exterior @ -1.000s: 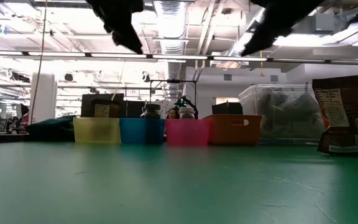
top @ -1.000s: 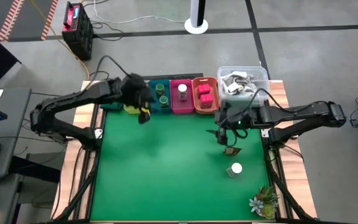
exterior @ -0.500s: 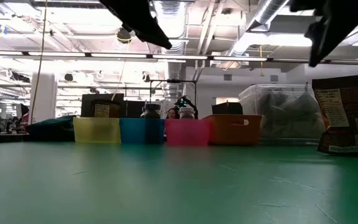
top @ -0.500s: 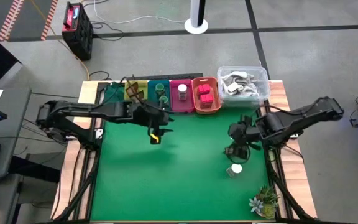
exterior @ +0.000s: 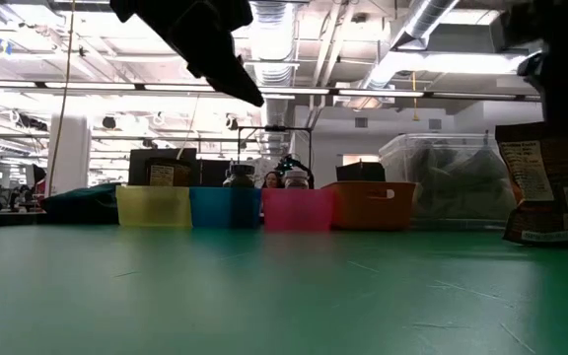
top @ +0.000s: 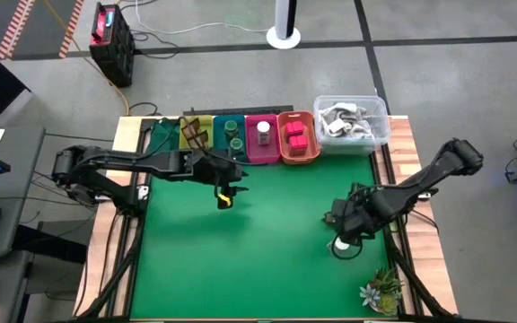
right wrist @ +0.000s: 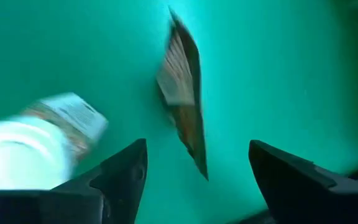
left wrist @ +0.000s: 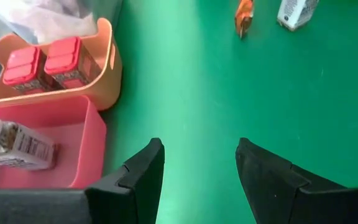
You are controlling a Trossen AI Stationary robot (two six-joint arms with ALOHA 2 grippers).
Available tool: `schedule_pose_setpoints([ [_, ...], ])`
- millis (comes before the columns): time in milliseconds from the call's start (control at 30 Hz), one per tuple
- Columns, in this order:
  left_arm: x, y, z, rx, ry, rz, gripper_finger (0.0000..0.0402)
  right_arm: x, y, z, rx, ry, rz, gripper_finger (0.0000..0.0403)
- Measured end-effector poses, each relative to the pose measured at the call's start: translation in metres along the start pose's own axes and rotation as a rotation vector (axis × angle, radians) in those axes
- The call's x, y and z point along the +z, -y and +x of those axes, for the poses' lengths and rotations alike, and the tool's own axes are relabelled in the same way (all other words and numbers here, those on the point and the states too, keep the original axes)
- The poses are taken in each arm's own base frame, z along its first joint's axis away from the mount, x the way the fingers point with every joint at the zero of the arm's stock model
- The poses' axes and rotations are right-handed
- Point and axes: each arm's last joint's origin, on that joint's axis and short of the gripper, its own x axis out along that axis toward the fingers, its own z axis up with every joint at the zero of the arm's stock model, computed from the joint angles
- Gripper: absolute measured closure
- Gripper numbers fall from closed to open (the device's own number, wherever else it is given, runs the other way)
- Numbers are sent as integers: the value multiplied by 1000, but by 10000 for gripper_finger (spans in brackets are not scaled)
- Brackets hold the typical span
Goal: Sort spices by type
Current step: Put the orange spice pack into the yellow bin
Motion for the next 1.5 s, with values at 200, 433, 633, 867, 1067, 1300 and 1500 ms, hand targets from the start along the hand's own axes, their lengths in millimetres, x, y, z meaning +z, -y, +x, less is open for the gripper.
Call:
schedule_pose_setpoints([
  [200,-1,0,1,-2,-4,-18,211,5,-8,13,-26,-66,-28,144],
  [433,0,5,5,-62,17,1,211,10,-6,15,-25,-60,-36,295],
  [633,6,17,22,-88,93,66,211,25,-1,17,-3,7,-61,386],
  [867,11,28,49,-67,199,109,211,54,14,-1,0,132,-25,377],
  [1067,19,29,62,-45,221,31,196,78,15,-13,50,314,15,389],
  [1300,34,31,57,-36,365,18,156,92,20,-14,80,412,58,387],
  [1500,42,31,54,-28,451,11,151,103,22,-16,96,497,50,387],
])
